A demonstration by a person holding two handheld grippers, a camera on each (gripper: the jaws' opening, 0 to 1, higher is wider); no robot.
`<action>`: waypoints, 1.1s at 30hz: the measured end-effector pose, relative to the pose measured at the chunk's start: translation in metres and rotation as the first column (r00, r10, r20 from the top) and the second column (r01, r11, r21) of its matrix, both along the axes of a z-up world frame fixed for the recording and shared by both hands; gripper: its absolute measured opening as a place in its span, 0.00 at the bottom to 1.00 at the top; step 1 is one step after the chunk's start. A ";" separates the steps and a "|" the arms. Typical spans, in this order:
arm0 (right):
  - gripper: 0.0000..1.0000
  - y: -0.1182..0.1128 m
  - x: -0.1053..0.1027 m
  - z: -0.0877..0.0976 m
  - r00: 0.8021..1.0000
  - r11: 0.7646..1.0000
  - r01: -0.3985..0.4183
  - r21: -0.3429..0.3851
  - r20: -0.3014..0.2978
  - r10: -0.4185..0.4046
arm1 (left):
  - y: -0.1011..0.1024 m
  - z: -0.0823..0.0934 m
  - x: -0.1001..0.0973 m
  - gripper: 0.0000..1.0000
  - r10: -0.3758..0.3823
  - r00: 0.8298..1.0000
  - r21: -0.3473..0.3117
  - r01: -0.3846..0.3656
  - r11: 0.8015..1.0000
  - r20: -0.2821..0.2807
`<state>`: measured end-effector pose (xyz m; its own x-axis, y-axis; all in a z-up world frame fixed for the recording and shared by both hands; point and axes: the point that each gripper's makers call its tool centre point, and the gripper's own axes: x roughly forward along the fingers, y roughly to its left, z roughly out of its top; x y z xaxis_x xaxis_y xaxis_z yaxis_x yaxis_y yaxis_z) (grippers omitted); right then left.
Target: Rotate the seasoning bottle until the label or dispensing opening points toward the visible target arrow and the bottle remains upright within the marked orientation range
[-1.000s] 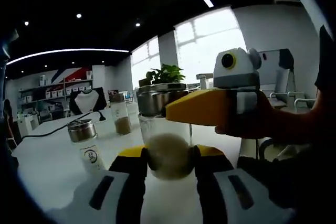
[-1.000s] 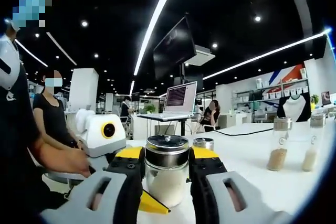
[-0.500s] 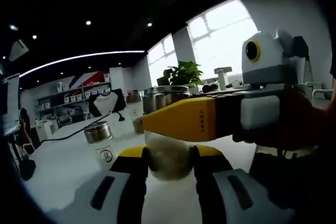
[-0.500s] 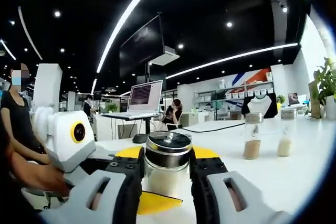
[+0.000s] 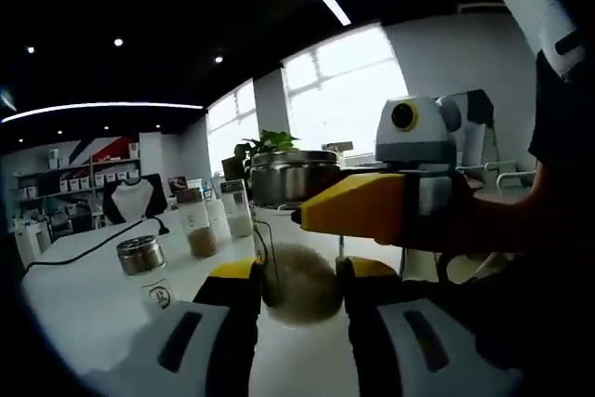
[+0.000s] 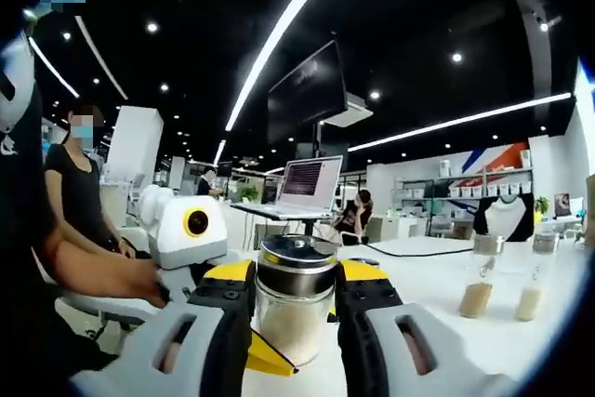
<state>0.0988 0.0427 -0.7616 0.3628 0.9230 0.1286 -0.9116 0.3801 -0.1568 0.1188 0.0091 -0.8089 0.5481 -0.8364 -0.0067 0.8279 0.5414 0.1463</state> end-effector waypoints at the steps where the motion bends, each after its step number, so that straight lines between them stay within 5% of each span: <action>1: 0.32 0.000 0.001 0.000 1.000 1.000 0.000 0.001 -0.002 0.000 | 0.000 0.000 0.000 0.37 0.014 1.000 -0.005 -0.014 1.000 -0.002; 4: 0.33 -0.001 0.005 -0.001 0.999 1.000 0.009 0.016 -0.041 -0.009 | 0.000 -0.001 0.004 0.36 0.071 0.997 -0.011 -0.072 0.997 -0.037; 7: 0.33 -0.002 0.014 -0.004 0.993 0.994 0.098 0.048 -0.073 -0.094 | 0.004 -0.002 0.016 0.36 0.216 0.976 0.014 -0.216 0.976 0.021; 10: 0.34 0.001 0.019 -0.008 0.984 0.984 0.175 0.020 -0.039 -0.174 | 0.006 -0.003 0.018 0.36 0.292 0.952 0.044 -0.297 0.954 0.087; 16: 0.34 0.007 0.024 -0.011 0.962 0.965 0.261 0.003 -0.088 -0.260 | 0.012 0.001 0.020 0.36 0.365 0.931 -0.051 -0.363 0.930 0.026; 21: 0.33 0.005 0.022 -0.011 0.963 0.966 0.259 -0.017 -0.071 -0.260 | 0.010 0.000 0.019 0.36 0.316 0.948 -0.064 -0.314 0.947 0.037; 25: 0.33 0.010 0.009 -0.005 0.996 0.998 0.055 -0.018 -0.066 -0.056 | 0.007 0.003 0.007 0.37 0.124 0.992 -0.108 -0.128 0.986 -0.037; 27: 0.33 0.013 0.003 0.000 0.999 1.000 -0.011 -0.030 -0.036 0.010 | 0.006 0.008 0.000 0.37 0.034 0.998 -0.136 -0.042 0.990 -0.060; 33: 0.33 0.017 0.003 0.004 0.996 0.998 -0.063 -0.018 -0.065 0.061 | 0.013 0.011 0.000 0.36 0.074 0.997 -0.096 -0.074 0.993 -0.004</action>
<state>0.1022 0.0600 -0.7578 0.3116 0.9461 0.0879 -0.9418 0.3198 -0.1037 0.1186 0.0225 -0.7978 0.6084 -0.7905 0.0712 0.7853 0.6125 0.0901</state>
